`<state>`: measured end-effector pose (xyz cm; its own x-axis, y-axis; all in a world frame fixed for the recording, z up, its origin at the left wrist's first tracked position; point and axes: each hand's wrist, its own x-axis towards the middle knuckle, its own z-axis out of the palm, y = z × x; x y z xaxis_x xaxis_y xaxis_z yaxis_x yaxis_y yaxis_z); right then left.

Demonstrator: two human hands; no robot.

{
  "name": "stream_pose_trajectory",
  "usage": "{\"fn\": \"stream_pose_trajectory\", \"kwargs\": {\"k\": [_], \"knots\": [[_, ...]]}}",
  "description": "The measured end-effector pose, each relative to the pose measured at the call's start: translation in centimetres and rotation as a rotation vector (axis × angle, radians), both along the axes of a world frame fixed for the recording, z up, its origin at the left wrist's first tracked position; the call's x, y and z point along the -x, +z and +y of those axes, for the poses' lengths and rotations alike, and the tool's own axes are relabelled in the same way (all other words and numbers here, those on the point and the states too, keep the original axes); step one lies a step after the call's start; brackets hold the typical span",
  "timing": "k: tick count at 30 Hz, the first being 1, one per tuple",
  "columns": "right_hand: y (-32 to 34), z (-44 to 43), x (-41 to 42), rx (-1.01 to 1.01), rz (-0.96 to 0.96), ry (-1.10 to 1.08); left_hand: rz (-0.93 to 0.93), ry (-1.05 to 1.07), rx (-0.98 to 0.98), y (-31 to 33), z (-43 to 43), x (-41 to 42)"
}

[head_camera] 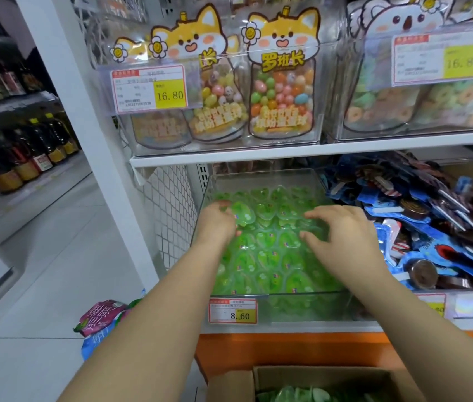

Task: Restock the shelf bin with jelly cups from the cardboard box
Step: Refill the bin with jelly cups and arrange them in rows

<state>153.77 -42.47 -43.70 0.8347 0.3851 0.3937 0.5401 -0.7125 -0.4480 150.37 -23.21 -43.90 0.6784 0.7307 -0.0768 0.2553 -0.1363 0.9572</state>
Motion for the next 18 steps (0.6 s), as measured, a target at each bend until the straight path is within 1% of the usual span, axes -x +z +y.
{"fn": "stream_pose_trajectory", "kwargs": {"k": [3, 7, 11, 15, 18], "knots": [[-0.9, -0.4, -0.4, 0.072, 0.034, 0.020, 0.052, 0.084, 0.043, -1.1, 0.7, -2.2], [-1.5, -0.8, -0.7, 0.055, 0.006, 0.053, 0.088, 0.135, 0.120, -2.4, 1.7, -3.9], [-1.8, -0.8, -0.9, 0.037, -0.002, 0.061, 0.073, 0.141, 0.188, -2.4, 2.0, -4.7], [-2.0, -0.6, -1.0, 0.030, -0.007, 0.053, 0.049, 0.138, 0.200, -2.6, 2.1, -5.0], [-2.1, -0.5, -1.0, 0.034, -0.022, 0.046, 0.043, 0.136, 0.165, -2.7, 2.1, -4.9]]}}
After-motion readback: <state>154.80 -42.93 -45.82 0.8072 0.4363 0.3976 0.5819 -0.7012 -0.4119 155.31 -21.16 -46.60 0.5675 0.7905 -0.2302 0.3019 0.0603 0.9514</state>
